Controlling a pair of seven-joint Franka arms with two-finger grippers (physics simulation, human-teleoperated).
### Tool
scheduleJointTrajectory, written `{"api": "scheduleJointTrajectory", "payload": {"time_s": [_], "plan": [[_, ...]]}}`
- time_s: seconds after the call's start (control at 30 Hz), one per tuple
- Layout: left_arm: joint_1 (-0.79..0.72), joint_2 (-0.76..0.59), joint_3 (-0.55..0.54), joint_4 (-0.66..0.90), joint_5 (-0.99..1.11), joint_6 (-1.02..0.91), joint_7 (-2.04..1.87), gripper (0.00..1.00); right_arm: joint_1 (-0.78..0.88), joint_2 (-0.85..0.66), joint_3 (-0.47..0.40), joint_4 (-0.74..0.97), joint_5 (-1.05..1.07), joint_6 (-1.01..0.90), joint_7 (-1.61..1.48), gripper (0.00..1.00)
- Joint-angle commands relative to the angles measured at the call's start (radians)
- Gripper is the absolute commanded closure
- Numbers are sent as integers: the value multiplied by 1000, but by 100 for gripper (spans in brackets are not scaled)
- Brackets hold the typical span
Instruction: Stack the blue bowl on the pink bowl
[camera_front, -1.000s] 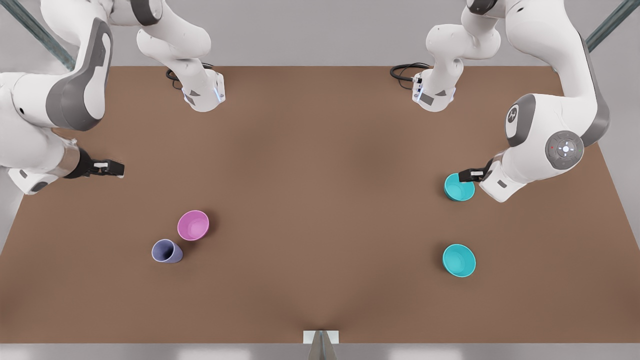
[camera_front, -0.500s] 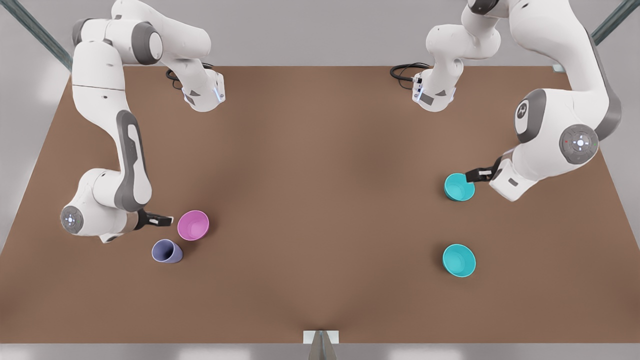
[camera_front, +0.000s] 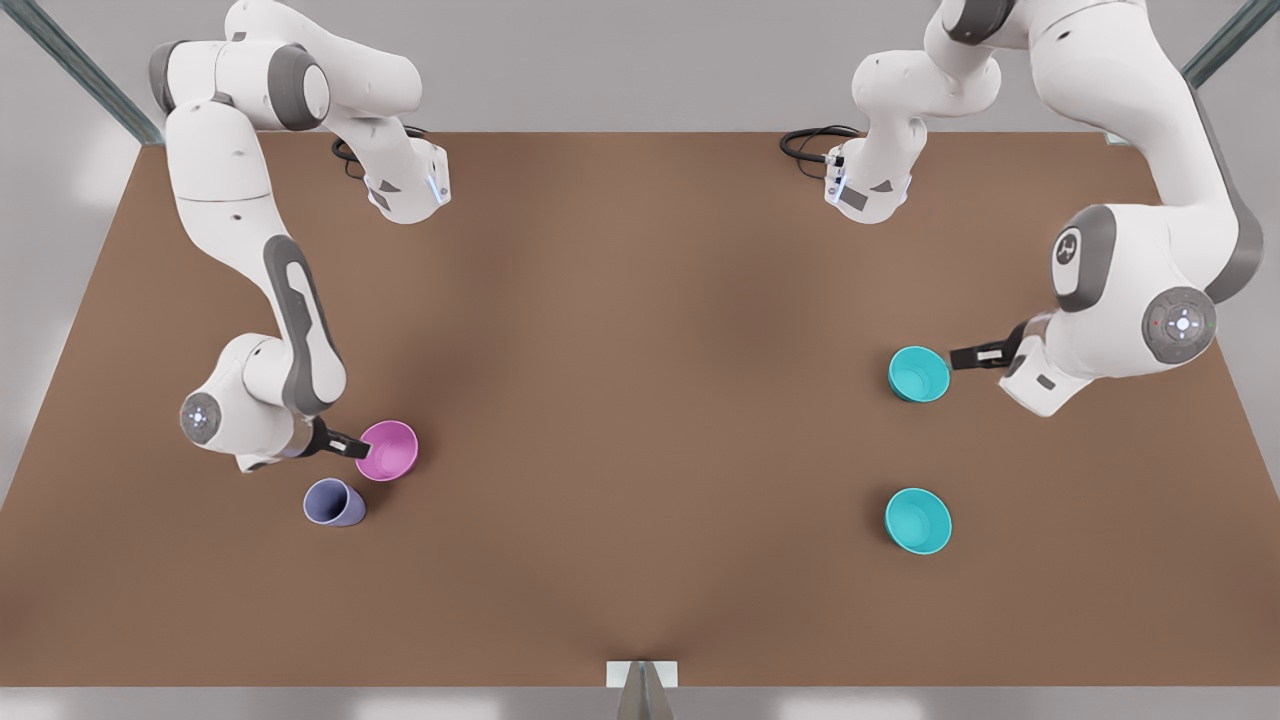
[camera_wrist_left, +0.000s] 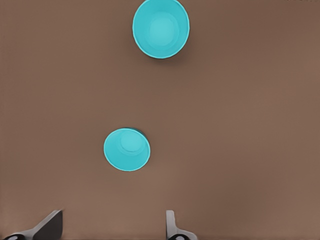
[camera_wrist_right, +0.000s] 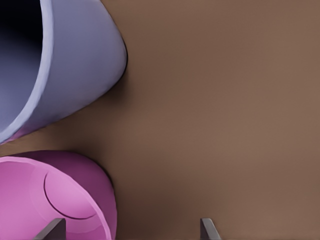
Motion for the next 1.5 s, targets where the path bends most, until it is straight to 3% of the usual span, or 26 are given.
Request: {"api": "scheduleJointTrajectory", "payload": {"time_s": [0.0,0.2,0.23,0.3,0.37,0.53,0.63,0.7,0.8,0.9,1.1,1.47], "plan": [[-3,1,-2,1,4,-6,50,0,5,-1,0,-6,16,56,43,0],[10,-7,-2,2,0,-35,42,0,28,13,1,-18,16,53,29,0],[10,-5,-2,2,1,-35,44,0,31,21,1,-16,16,53,28,12],[10,-2,-2,1,1,-35,45,0,29,21,1,-15,16,47,14,62],[8,-7,-3,4,6,-35,49,0,29,19,1,-9,16,41,2,77],[13,-8,-2,13,6,-50,49,0,29,13,1,5,19,11,-24,79],[13,-7,-2,11,6,-52,50,0,29,-77,1,1,20,-153,-80,79],[11,-8,-3,25,6,-52,50,0,34,-116,55,7,155,-213,-86,79],[11,-10,-3,31,4,-67,49,0,138,-113,64,94,233,-208,-32,79],[11,-8,-5,31,4,-78,46,0,320,16,63,304,401,-161,222,79],[10,-10,-5,31,4,-78,45,0,554,330,52,646,342,-22,772,79],[5,-4,-6,31,3,-35,45,0,661,449,52,735,272,129,985,79]]}}
